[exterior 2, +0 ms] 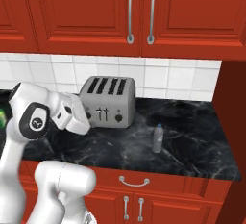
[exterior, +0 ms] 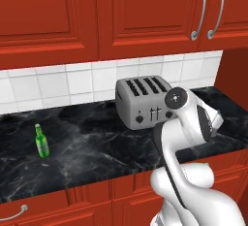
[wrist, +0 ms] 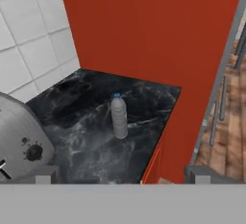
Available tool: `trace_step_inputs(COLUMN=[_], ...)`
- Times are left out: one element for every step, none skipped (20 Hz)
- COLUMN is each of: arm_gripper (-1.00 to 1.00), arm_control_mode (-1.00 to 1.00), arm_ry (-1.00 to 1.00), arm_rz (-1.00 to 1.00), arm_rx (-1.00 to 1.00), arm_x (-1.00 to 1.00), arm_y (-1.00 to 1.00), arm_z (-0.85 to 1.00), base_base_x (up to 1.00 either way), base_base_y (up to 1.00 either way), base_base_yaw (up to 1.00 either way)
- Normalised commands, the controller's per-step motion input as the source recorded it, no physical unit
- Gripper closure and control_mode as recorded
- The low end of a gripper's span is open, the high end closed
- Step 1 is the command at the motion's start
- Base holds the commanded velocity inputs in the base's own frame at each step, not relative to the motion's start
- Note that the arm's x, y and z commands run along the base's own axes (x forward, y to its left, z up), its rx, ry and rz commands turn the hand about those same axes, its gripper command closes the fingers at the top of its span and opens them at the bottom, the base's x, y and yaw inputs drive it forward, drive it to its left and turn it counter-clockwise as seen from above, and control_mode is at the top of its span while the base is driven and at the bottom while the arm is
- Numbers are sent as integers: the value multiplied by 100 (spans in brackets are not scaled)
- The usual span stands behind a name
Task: Place the drinks on the dining counter in a tight cluster.
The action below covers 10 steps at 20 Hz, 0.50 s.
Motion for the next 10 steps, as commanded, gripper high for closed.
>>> trace_step_inputs(arm_gripper=[-100,-100,-100,-100,-100,-100,-100,-100,-100,-100], arm_control_mode=[-100,-100,-100,-100,-100,-100,-100,-100,-100,-100], arm_ry=[-21,-21,-20,-20,-15,-12,-13,-12,-10,-8], arm_rz=[-9,-8,-7,-7,-7,-5,-5,-4,-4,-4], arm_rx=[-6,-6,-6,-5,-1,0,0,0,0,0], arm_x=[0,0,0,-2,-3,-5,-7,-9,-7,-7], arm_y=[-25,-26,-27,-30,-33,-34,-35,-34,-35,-37], arm_z=[-53,-50,-48,-40,-37,-35,-33,-31,-30,-29], base_base_x=[0,0,0,0,0,0,0,0,0,0], base_base_y=[0,0,0,0,0,0,0,0,0,0], base_base_yaw=[0,0,0,0,0,0,0,0,0,0])
